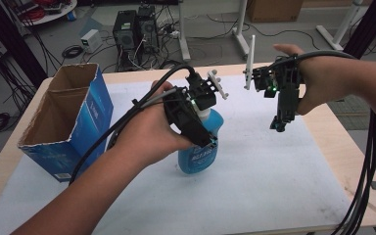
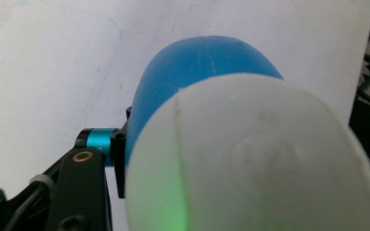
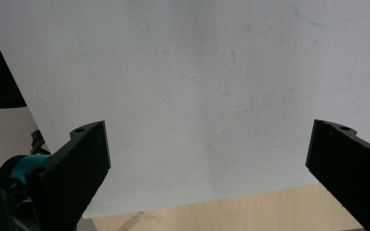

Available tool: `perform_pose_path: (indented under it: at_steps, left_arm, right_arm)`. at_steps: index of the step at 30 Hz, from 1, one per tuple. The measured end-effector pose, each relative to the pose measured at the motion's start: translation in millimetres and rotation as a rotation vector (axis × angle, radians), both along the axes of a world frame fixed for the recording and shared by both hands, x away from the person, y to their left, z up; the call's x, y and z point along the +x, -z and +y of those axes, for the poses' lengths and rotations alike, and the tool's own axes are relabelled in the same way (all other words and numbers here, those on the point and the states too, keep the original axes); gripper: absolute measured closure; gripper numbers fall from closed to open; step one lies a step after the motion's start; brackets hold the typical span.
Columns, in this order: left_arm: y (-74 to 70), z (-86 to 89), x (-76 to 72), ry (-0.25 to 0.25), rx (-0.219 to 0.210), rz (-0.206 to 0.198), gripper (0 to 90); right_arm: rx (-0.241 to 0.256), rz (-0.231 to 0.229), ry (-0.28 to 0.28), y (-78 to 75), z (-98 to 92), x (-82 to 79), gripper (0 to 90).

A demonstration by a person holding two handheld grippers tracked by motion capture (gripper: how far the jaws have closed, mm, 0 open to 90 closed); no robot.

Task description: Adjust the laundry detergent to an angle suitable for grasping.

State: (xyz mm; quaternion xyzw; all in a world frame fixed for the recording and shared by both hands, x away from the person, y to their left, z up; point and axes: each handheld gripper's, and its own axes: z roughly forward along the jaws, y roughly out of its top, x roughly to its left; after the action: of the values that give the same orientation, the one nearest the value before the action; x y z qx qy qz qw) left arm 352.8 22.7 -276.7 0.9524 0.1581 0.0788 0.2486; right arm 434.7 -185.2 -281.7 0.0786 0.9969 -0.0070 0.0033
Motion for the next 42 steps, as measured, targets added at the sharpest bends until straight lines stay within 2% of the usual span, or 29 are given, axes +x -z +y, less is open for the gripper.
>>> perform_pose_path:
  at_steps: [3, 6, 10, 14, 16, 19, 24, 27, 32, 36, 42]
  left_arm:
    - [-4.3, 8.4, -3.6, 0.036, 0.012, 0.014, 39.9]
    - [-7.0, 16.0, -7.7, 0.101, 0.025, 0.03, 39.9]
    - [-8.3, 25.9, -11.2, 0.161, 0.036, 0.064, 39.9]
    - [-10.0, 35.1, -13.8, 0.218, 0.037, 0.075, 39.9]
    - [-9.9, 39.2, -15.0, 0.266, 0.036, 0.078, 39.9]
    - [-7.5, 44.0, -16.2, 0.328, 0.036, 0.103, 39.9]
    - [-4.1, 51.4, -14.5, 0.397, 0.012, 0.13, 39.9]
    - [-2.7, 55.1, -14.2, 0.452, 0.001, 0.108, 39.9]
    - [2.3, 58.1, -13.8, 0.532, 0.005, 0.06, 39.9]
    - [8.2, 61.2, -10.6, 0.582, -0.006, 0.053, 39.9]
    - [13.7, 67.8, -6.4, 0.647, -0.057, 0.038, 39.9]
  right_arm:
    - [0.006, 0.006, -0.013, 0.9, 7.6, 0.7, 0.7]
    - [0.01, 0.01, -0.025, 2.0, 15.7, 1.1, 0.7]
    - [0.021, 0.02, -0.054, 4.2, 26.2, 0.9, 0.7]
    - [0.02, 0.023, -0.056, 5.2, 30.1, 0.8, 0.7]
    - [0.022, 0.027, -0.049, 5.6, 32.8, 0.2, 0.7]
    - [0.029, 0.03, -0.059, 6.5, 36.5, 0.0, 0.7]
    - [0.03, 0.029, -0.064, 7.6, 41.6, -1.6, 0.7]
    - [0.026, 0.029, -0.072, 8.7, 43.7, -2.5, 0.7]
    - [0.022, 0.032, -0.077, 9.4, 47.6, -4.1, 0.7]
    - [0.022, 0.03, -0.078, 9.6, 49.4, -4.3, 0.7]
    - [0.019, 0.031, -0.086, 10.2, 49.4, -4.4, 0.7]
